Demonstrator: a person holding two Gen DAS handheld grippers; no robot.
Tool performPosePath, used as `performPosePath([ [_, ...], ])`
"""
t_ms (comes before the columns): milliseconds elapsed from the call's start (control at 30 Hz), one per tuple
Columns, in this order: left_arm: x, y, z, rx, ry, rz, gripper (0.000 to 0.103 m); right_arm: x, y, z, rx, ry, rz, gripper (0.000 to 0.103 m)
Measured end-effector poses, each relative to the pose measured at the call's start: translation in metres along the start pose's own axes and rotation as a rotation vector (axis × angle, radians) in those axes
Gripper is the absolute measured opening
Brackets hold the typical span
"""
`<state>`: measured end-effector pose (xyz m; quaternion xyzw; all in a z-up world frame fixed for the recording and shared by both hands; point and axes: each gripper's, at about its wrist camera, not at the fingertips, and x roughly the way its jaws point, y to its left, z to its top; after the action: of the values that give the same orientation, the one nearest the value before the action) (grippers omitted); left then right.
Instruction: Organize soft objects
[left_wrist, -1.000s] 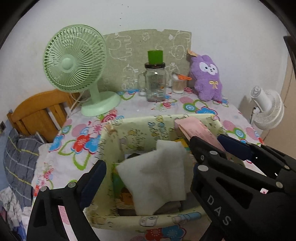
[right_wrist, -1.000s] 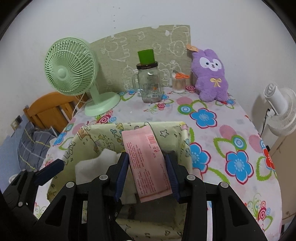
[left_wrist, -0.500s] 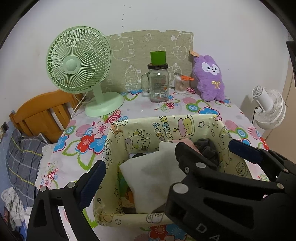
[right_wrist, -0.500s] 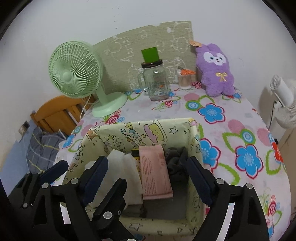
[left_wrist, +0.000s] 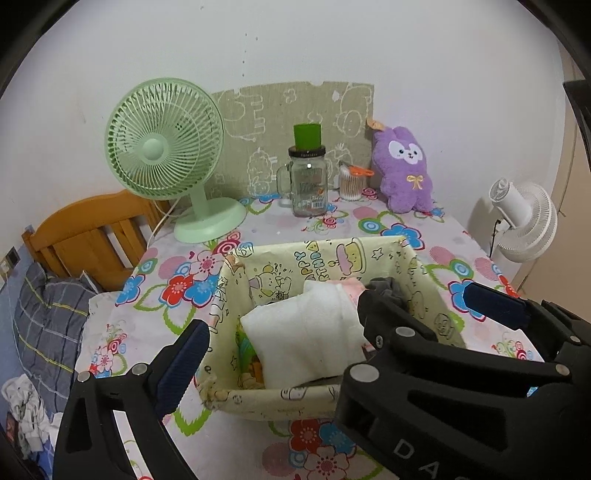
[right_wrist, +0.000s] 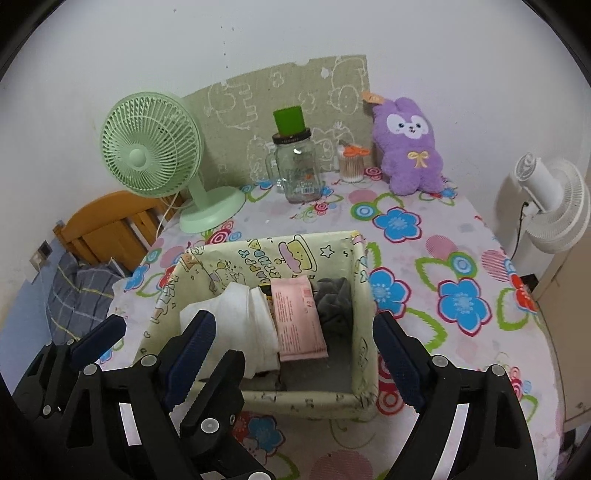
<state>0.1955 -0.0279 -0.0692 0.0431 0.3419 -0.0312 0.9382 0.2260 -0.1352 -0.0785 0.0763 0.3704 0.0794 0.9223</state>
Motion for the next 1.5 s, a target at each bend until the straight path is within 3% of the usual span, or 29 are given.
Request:
performPosePath([
  [633, -0.077, 0.001, -0.011, 0.001, -0.110, -0.014, 0.103, -0.089, 0.010, -0.020, -0.018, -0.130, -0.052, 0.093],
  [1000, -0.120, 0.008, -0.027, -0.021, -0.161, 0.020, 0.103, -0.145, 0.009, -0.040, -0.011, -0.223, -0.079, 0.093],
  [1500, -0.172, 0.027, -0.049, -0.062, -0.233, 0.044, 0.103, -0.203, 0.002, -0.070, -0.021, -0.340, -0.176, 0.099],
])
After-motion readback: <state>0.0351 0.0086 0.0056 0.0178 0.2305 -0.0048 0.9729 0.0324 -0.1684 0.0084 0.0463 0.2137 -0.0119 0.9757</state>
